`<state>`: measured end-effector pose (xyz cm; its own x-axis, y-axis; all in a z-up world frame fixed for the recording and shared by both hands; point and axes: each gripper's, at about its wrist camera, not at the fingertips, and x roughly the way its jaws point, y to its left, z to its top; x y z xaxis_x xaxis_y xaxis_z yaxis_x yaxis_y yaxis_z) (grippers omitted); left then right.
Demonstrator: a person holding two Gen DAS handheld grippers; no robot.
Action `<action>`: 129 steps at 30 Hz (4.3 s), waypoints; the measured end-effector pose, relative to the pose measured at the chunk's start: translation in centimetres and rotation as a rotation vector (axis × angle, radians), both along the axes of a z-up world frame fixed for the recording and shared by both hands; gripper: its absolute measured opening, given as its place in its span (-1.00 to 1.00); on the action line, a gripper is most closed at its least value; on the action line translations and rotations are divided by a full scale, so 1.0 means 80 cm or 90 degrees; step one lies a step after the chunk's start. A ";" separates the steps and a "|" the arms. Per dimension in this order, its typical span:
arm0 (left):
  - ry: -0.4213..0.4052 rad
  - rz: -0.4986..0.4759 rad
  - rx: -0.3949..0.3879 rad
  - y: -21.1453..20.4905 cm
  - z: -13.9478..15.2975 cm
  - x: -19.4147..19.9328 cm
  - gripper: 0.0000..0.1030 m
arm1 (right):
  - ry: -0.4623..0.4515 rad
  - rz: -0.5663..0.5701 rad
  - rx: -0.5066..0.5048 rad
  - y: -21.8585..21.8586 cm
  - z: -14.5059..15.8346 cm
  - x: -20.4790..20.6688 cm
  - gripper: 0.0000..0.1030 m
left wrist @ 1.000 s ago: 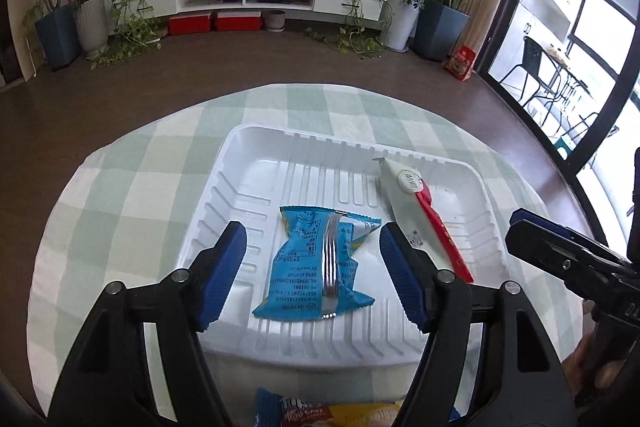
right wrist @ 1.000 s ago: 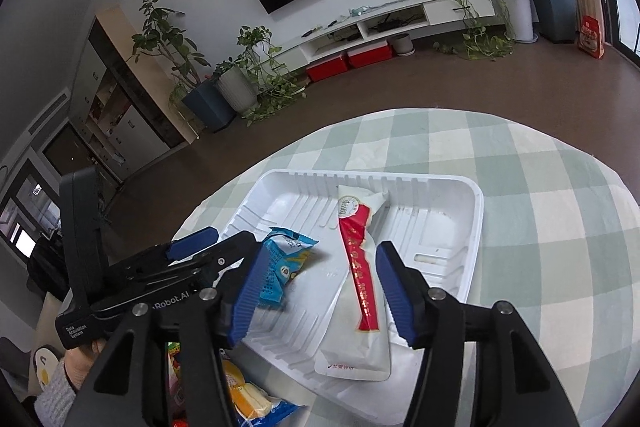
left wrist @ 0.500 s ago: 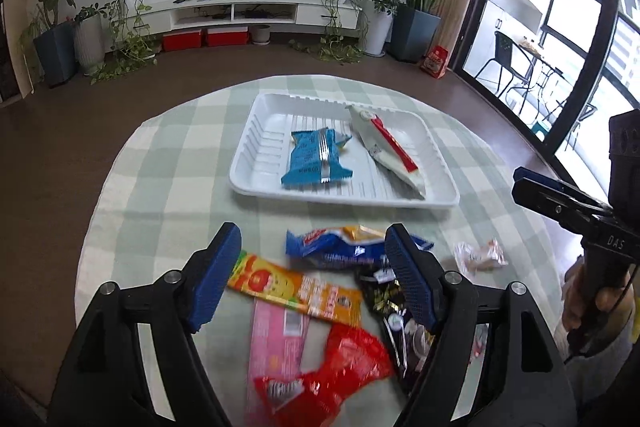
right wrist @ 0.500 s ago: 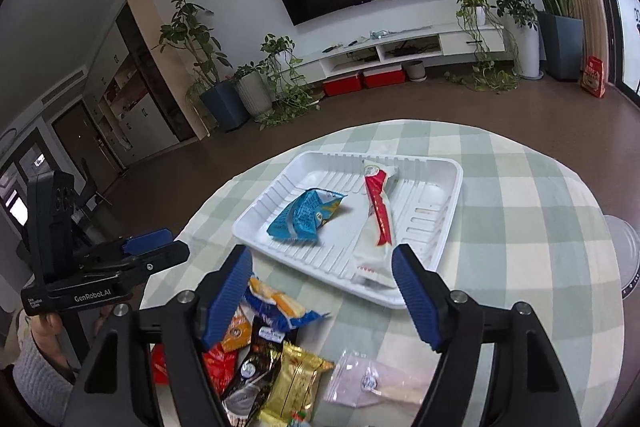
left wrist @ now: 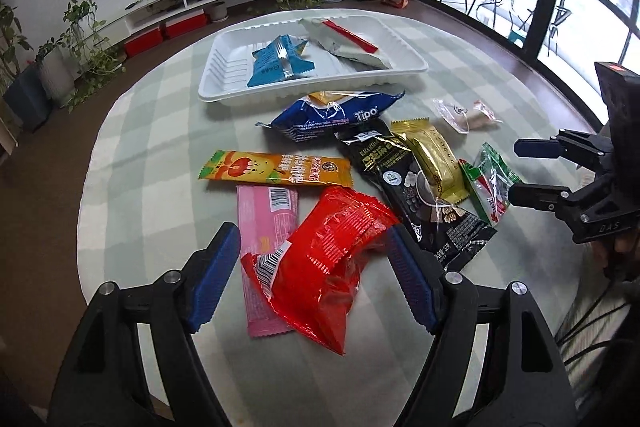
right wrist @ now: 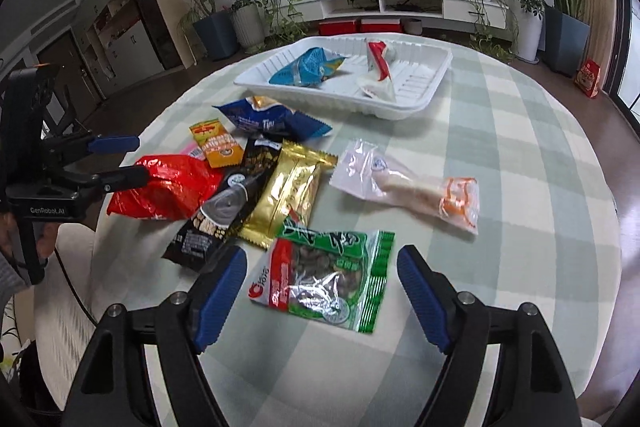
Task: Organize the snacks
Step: 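Withdraw both open tools from the tray back toward the snack pile, then grasp the red bag with the left tool while the right tool grasps the green seed bag, then carry both bags into the white tray and open both tools to release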
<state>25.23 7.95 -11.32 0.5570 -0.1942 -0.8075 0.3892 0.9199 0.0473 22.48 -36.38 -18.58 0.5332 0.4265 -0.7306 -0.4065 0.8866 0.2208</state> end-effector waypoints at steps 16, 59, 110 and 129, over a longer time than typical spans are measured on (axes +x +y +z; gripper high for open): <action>0.030 -0.053 0.035 -0.016 -0.033 0.022 0.43 | 0.014 -0.014 -0.023 0.008 -0.014 0.003 0.57; 0.053 -0.047 -0.022 -0.011 -0.045 0.018 -0.42 | 0.014 -0.035 -0.024 0.019 -0.022 -0.003 0.00; -0.015 0.043 -0.209 0.020 0.053 0.135 -0.44 | 0.054 -0.064 0.298 -0.047 0.060 0.141 -0.04; -0.017 0.087 -0.198 0.024 0.040 0.266 -0.44 | 0.053 -0.082 0.268 -0.032 0.051 0.251 -0.04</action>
<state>46.52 9.83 -8.09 0.6154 -0.3507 -0.7059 0.2635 0.9356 -0.2351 42.60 -38.97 -14.53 0.5482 0.6304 -0.5496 -0.2650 0.7542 0.6008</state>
